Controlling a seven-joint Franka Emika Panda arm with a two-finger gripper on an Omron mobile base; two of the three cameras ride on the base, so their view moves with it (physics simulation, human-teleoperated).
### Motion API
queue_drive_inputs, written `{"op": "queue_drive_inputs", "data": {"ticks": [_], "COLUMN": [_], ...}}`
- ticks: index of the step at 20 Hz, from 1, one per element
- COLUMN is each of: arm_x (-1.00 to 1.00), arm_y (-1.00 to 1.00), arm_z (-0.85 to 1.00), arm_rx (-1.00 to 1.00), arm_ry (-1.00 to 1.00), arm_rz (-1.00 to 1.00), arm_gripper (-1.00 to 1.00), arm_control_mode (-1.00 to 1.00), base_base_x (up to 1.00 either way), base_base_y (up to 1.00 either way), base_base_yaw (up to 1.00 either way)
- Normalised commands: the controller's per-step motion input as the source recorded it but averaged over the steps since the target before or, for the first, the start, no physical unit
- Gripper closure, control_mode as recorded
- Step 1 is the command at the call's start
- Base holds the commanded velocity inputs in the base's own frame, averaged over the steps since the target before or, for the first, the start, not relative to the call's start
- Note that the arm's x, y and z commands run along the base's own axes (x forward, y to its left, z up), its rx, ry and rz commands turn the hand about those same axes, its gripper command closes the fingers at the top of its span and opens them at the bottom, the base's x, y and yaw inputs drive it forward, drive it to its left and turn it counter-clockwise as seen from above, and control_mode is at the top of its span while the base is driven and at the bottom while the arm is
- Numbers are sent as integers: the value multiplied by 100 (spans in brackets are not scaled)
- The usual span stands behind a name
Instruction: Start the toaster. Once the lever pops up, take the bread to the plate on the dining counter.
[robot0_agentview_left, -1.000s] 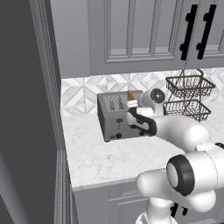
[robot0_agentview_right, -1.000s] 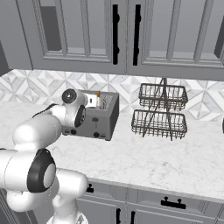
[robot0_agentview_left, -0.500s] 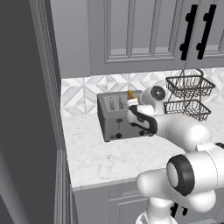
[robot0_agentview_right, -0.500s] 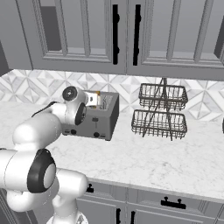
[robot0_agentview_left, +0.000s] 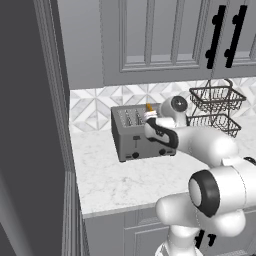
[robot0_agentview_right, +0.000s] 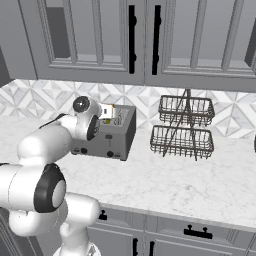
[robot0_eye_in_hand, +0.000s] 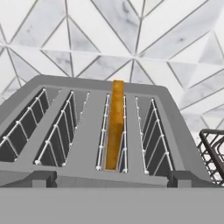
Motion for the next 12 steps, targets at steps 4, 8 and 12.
{"op": "queue_drive_inputs", "data": {"ticks": [4, 8, 12], "arm_x": [15, 14, 20], "arm_y": [-3, -7, -1], "arm_z": [0, 0, 0], "arm_rx": [0, 0, 0], "arm_ry": [2, 9, 10], "arm_rz": [0, 0, 0], "arm_gripper": [-100, -100, -100], "arm_control_mode": [-100, -100, -100], "base_base_x": [0, 0, 0], "base_base_y": [0, 0, 0], "base_base_yaw": [0, 0, 0]}}
